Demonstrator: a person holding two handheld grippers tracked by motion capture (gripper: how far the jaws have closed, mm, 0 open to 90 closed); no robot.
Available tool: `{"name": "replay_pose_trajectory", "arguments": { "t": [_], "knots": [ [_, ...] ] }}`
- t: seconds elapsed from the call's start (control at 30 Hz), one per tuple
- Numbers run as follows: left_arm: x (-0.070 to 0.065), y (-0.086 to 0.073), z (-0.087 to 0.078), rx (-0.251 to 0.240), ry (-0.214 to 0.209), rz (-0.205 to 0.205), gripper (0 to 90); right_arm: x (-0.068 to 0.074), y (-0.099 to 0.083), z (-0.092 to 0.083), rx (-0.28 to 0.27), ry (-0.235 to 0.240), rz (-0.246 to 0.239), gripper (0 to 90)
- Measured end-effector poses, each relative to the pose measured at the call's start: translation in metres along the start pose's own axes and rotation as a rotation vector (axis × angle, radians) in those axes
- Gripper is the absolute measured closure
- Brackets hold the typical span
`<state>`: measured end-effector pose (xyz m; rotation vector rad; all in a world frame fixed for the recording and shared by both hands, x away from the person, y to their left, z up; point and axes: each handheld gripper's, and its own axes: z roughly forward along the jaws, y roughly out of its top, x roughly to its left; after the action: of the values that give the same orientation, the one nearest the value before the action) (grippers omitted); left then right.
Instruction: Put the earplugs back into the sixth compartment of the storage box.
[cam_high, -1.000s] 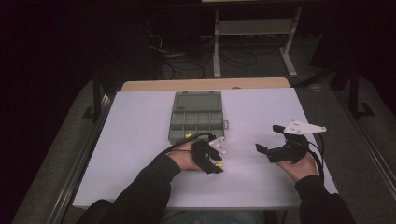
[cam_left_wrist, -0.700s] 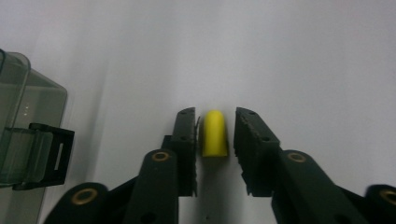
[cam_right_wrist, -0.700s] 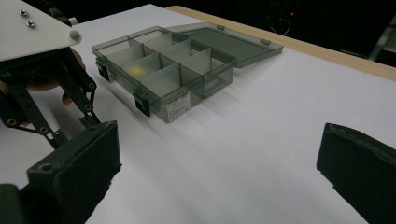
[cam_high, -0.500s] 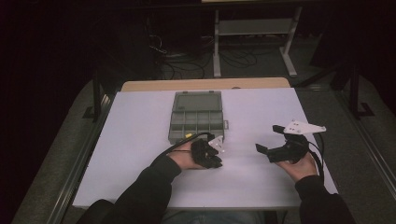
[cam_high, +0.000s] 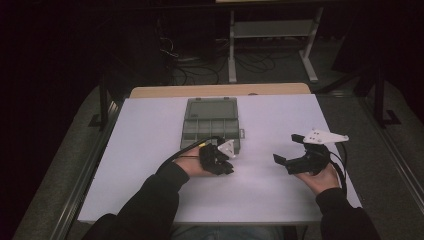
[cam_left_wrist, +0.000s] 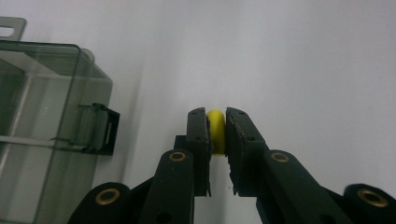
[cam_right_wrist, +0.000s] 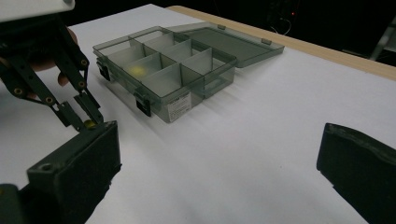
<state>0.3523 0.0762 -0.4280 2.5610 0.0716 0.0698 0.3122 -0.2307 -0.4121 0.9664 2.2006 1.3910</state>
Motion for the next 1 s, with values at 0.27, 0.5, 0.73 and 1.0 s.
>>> {"name": "replay_pose_trajectory", "arguments": {
  "t": [0.27,0.5,0.73,1.0],
  "knots": [
    [0.005,0.002,-0.023,-0.024,0.035,-0.005,79.7,-0.001,0.000,-0.001,-0.004,-0.001,0.000,0.0],
    [0.009,0.004,-0.041,-0.036,0.065,-0.008,79.7,-0.001,0.000,-0.001,-0.006,-0.005,-0.004,0.0],
    [0.015,0.006,-0.057,-0.049,0.094,-0.010,79.7,0.000,0.000,-0.001,-0.003,-0.001,-0.001,0.0],
    [0.028,0.010,-0.078,-0.058,0.132,-0.024,79.7,0.000,0.000,-0.001,-0.001,0.000,0.001,0.0]
  ]
}}
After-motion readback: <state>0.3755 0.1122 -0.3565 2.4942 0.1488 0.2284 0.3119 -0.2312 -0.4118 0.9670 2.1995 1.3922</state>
